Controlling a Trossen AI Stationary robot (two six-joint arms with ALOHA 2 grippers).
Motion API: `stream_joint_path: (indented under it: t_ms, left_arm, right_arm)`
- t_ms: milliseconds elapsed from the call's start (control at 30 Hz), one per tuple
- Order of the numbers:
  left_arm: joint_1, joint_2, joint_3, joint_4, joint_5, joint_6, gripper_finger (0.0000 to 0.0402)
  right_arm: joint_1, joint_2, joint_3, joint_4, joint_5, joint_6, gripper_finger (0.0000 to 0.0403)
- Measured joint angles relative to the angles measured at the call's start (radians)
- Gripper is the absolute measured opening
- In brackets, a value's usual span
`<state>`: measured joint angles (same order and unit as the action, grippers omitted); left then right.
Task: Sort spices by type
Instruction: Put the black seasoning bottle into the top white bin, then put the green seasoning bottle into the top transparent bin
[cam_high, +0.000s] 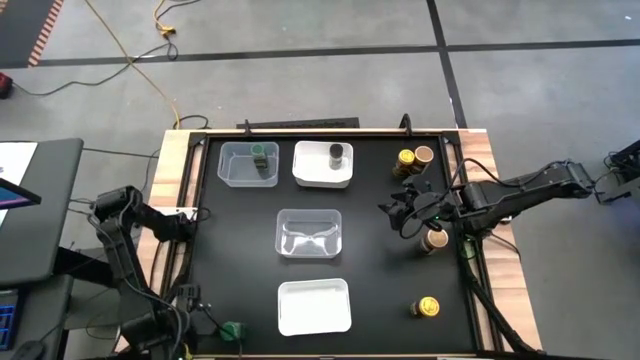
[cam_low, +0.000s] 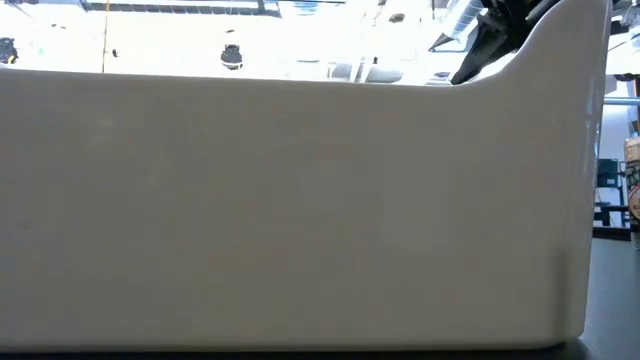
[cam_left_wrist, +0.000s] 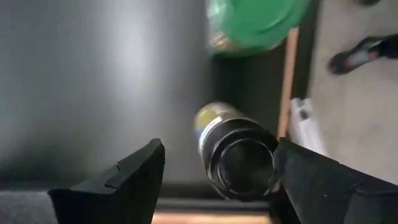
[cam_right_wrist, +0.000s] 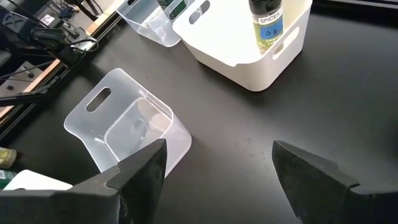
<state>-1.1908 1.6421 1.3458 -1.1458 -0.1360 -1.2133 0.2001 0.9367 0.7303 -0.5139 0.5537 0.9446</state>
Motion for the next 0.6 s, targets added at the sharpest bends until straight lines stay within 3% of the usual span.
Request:
stream_joint_path:
  t_ms: [600]
  left_arm:
    - [0.000,-0.018,-0.011,-0.085,-0.002,-0.008,0.0290]
  right_arm:
    - [0.000,0.000,0.000,0.002,0.000,0.018,0.0317]
